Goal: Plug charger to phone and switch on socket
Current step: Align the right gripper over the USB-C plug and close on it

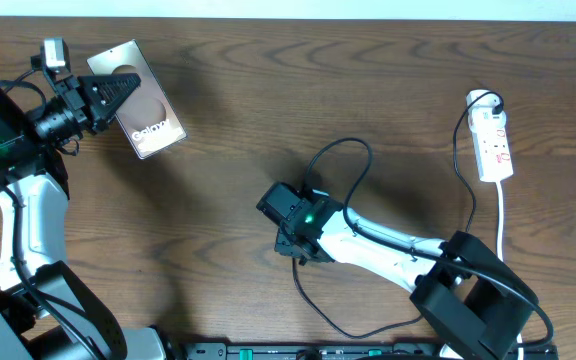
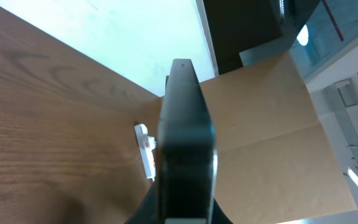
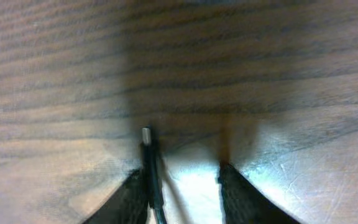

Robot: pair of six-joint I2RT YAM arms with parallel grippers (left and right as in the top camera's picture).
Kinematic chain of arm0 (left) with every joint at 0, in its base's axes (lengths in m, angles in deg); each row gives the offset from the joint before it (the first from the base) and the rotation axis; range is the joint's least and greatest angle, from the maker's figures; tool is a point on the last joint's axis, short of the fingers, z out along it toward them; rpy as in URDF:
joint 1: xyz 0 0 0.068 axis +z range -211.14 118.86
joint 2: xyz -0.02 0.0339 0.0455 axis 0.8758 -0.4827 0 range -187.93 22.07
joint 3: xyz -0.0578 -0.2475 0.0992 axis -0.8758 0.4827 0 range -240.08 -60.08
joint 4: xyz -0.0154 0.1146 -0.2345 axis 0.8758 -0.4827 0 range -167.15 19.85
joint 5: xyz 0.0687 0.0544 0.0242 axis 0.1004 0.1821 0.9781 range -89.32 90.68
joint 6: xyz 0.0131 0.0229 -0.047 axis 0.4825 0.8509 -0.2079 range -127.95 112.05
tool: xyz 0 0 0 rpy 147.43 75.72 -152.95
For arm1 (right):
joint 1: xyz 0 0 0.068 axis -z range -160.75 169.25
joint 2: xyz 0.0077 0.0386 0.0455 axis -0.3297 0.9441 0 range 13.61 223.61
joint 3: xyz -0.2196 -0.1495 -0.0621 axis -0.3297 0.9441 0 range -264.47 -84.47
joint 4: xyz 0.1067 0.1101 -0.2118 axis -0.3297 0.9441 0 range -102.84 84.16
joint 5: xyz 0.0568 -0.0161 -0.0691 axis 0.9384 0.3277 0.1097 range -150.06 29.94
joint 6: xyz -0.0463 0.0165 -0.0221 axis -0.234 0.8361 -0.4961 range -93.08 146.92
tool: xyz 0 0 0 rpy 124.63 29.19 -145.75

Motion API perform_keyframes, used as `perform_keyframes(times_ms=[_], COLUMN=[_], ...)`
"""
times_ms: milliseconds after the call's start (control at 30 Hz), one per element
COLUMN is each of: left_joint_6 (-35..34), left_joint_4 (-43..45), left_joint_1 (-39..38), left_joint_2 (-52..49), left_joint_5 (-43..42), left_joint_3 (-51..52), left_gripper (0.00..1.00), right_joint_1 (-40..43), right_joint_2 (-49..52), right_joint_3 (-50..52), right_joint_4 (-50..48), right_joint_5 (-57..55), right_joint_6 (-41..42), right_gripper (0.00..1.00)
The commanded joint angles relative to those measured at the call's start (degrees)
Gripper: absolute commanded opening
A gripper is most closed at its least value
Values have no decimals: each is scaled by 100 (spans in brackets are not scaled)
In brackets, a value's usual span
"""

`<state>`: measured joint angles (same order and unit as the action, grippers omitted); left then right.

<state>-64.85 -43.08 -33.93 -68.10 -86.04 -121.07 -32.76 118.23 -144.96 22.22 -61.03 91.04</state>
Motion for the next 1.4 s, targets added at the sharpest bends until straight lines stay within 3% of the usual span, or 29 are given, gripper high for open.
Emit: perform_keyframes(times_ms=[0, 167, 500, 567, 600, 700, 900, 1033, 1367], left_joint_6=[76, 74, 76, 74, 74, 74, 74, 74, 74], left_joint_4=[48, 48, 48, 50, 48, 48, 48, 48, 48], left_joint_1=[-7, -7, -7, -7, -7, -7, -7, -7, -7], left_joint_2=[37, 37, 37, 37, 37, 37, 37, 37, 37], left_joint_5=[-90, -90, -90, -90, -90, -90, -92, -90, -92], left_joint_3=[66, 66, 66, 66, 66, 66, 66, 66, 66], left_gripper=[7, 7, 7, 7, 7, 7, 7, 7, 7], right_joint_1=[-22, -20, 15, 28, 26, 28, 28, 28, 44], right_joint_2=[149, 149, 149, 149, 149, 149, 149, 149, 149], right_joint_3=[13, 11, 13, 13, 13, 13, 11, 13, 13], right_joint_4=[4, 7, 9, 11, 9, -2, -79, -87, -125], right_joint_5=[-168, -162, -76, -74, -81, -133, -258, -284, -361], right_joint_6=[-9, -9, -11, -9, -4, 13, 13, 13, 15], right_gripper=[21, 1, 1, 10, 28, 41, 41, 30, 29])
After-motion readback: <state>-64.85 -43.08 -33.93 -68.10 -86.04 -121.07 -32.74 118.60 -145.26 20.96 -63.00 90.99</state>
